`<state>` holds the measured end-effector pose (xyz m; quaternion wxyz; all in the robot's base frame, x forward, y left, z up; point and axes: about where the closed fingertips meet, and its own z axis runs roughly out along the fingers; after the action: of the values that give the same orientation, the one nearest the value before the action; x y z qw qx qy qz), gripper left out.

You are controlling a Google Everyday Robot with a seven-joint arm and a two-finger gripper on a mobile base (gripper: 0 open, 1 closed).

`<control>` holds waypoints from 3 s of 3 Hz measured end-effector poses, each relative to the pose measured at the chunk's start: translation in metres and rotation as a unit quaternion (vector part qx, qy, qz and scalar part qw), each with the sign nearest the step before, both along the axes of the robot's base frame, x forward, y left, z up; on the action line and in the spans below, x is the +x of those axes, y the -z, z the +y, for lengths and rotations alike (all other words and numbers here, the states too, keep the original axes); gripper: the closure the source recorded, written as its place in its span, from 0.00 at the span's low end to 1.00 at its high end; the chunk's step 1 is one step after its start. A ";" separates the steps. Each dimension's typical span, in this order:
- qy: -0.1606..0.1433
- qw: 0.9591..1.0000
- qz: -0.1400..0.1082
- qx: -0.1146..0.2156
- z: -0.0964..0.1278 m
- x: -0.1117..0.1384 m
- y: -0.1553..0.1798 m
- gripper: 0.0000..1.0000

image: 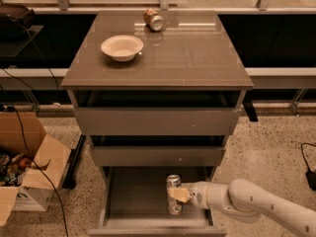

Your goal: Pick redbull can from bottom drawer and place on counter

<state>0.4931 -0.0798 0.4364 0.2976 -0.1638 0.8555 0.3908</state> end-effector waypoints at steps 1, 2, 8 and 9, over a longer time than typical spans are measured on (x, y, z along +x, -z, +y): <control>-0.029 0.991 -0.132 0.017 -0.007 -0.002 -0.099 1.00; -0.025 0.968 -0.250 0.018 -0.035 -0.005 -0.194 1.00; -0.138 0.815 -0.545 -0.140 0.004 0.084 -0.480 1.00; -0.157 0.769 -0.589 -0.193 0.017 0.104 -0.536 1.00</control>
Offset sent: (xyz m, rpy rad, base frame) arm -0.0205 -0.1017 0.3278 0.0150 -0.8290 -0.0180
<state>0.5967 -0.0628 0.9720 0.6396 -0.5478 0.5324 0.0857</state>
